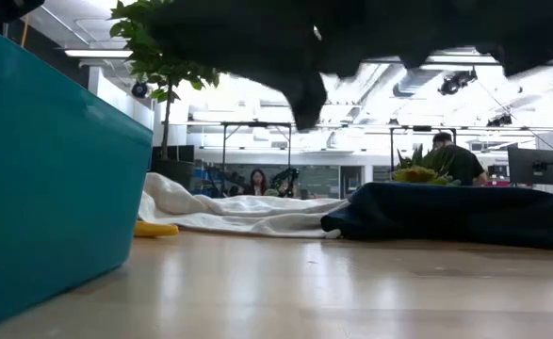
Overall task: Pick and placing Produce into tupperware
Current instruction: Put the blueberry into the bin
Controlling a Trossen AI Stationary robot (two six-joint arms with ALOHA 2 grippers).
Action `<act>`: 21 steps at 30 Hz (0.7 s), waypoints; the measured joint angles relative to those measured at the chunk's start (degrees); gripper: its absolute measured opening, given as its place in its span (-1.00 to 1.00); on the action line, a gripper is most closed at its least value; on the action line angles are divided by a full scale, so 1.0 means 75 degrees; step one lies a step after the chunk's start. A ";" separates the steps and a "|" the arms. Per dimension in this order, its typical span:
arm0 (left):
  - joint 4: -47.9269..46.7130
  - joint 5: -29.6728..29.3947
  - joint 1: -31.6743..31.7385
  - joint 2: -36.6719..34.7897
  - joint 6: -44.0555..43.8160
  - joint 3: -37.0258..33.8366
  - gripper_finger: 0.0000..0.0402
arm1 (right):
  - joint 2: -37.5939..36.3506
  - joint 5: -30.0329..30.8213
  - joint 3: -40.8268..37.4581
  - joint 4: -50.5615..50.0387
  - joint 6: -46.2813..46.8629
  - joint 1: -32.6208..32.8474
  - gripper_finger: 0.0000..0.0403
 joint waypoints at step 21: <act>-0.0001 -0.0002 0.0000 0.0002 0.0001 -0.0001 -0.74 | 0.0000 -0.1641 0.2092 -0.2601 -0.0839 -0.0242 -0.77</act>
